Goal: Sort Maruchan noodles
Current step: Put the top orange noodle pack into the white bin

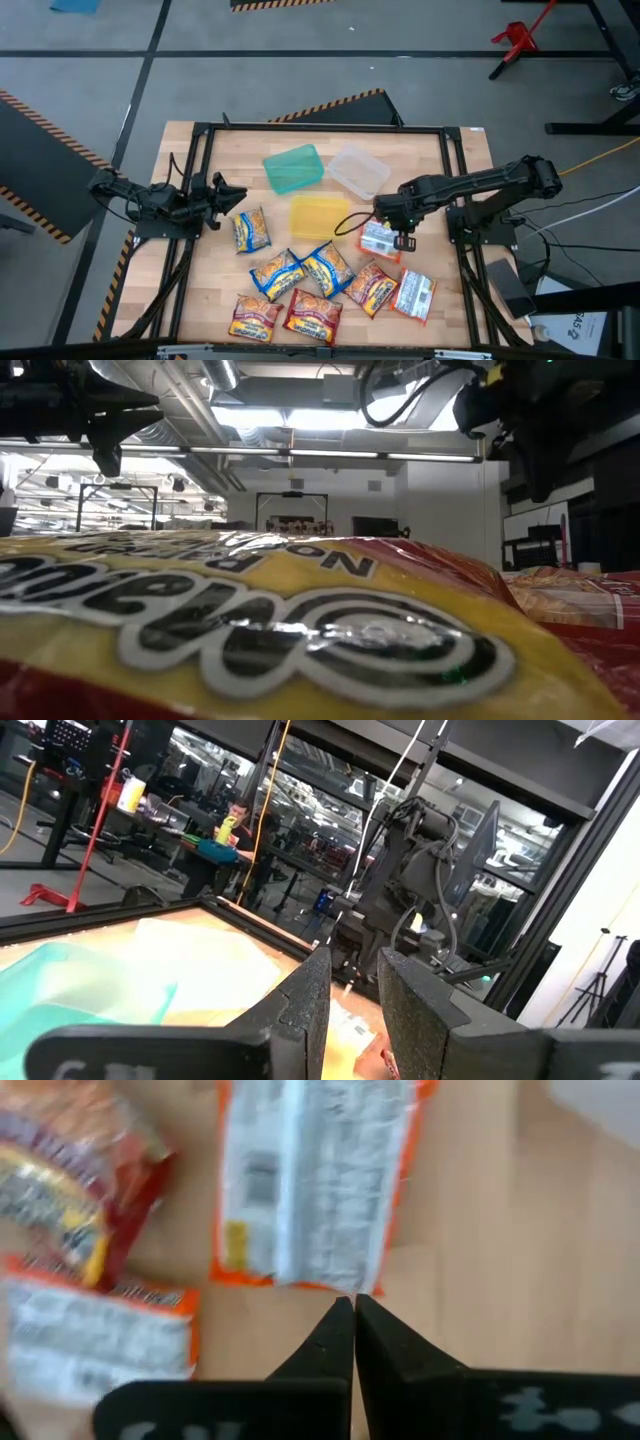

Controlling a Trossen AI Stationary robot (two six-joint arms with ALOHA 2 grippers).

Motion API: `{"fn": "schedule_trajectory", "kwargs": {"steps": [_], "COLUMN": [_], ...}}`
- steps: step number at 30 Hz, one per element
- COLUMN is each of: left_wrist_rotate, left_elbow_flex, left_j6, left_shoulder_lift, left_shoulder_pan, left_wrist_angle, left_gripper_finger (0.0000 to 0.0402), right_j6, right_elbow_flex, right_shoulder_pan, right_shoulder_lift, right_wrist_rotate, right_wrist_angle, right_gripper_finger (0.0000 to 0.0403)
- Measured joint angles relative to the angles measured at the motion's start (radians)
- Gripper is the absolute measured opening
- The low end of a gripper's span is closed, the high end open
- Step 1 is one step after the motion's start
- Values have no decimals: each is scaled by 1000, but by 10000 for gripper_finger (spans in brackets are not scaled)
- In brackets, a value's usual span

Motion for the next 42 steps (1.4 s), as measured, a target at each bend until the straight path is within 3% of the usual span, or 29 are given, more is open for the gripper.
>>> {"fn": "schedule_trajectory", "kwargs": {"steps": [4,7,16,20,28,38,42], "left_wrist_rotate": [0,0,0,0,-7,-8,-8], "left_elbow_flex": [0,0,0,0,0,0,0], "left_j6": [0,-1,0,0,0,1,1], "left_shoulder_lift": [0,0,0,0,0,0,0], "left_shoulder_pan": [0,0,0,0,-1,-1,-1], "left_wrist_angle": [-13,-29,-42,-42,-49,-50,-67], "left_gripper_finger": [82,82,82,82,82,82,82], "right_j6": [30,29,72,113,131,54,61], "right_elbow_flex": [-1,-1,-110,-229,-376,-420,-417], "right_shoulder_pan": [-1,-1,-1,-1,-30,-118,-129], "right_shoulder_lift": [0,0,6,12,12,8,9], "right_wrist_rotate": [27,31,87,46,-90,-138,-131], "right_wrist_angle": [45,105,228,341,579,633,632], "right_gripper_finger": [19,66,316,389,367,362,325]}}
